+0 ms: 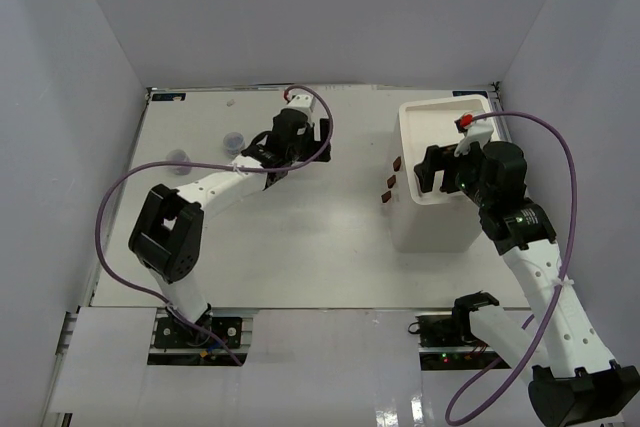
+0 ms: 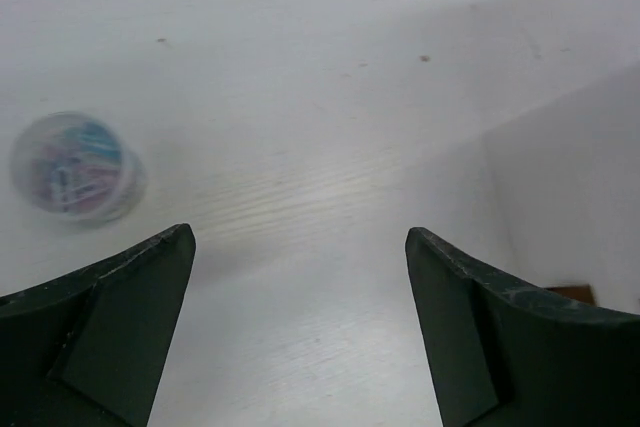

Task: Sort the stationery into containers
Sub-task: Move the drawer to the center of the board.

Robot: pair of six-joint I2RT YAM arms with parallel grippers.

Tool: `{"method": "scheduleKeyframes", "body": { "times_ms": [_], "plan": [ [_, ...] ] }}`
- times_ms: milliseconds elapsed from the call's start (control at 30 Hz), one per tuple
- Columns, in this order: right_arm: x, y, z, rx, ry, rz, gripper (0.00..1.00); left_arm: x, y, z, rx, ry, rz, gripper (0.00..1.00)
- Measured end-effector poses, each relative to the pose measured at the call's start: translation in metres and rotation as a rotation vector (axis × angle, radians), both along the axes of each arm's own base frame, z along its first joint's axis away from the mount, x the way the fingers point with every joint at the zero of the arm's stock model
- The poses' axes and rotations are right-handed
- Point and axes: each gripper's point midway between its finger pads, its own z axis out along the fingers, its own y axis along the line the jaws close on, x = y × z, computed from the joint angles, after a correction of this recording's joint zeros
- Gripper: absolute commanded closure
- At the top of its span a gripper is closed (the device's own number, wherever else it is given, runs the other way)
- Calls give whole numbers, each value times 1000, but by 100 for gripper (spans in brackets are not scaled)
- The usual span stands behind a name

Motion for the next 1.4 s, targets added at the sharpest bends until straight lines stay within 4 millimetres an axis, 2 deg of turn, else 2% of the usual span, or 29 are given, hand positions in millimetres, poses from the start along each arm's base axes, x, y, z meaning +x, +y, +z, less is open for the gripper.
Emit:
{"method": "scheduleKeyframes", "body": {
  "times_ms": [67,167,300,433,600,667,800,900,1067,1167,1300,1400],
  "plan": [
    [-1,0,0,-2,0,1,10,17,32,-7,71,8,77,2],
    [-3,-1,0,-5,1,2,10,40,62,-22,145,38,148,2],
    [-5,-2,0,-12,0,4,10,70,93,-49,218,86,212,2],
    [-8,-3,0,-18,0,5,10,92,109,-72,269,124,236,2],
    [-11,-5,0,-25,1,-1,10,106,105,-95,304,154,212,5],
    [-12,-7,0,-27,1,-6,10,103,104,-102,311,178,198,7],
    [-14,-8,-1,-31,5,-11,10,100,100,-105,305,194,180,11],
    [-14,-8,-1,-31,5,-12,10,98,99,-106,300,202,170,17],
    [-14,-8,0,-30,3,-12,10,95,95,-108,287,213,148,33],
    [-15,-9,0,-31,4,-13,10,90,91,-108,276,213,127,36],
    [-17,-10,0,-31,3,-14,10,68,80,-107,272,229,78,37],
    [-18,-10,0,-31,3,-13,10,34,58,-107,282,247,3,37]
  ]
}}
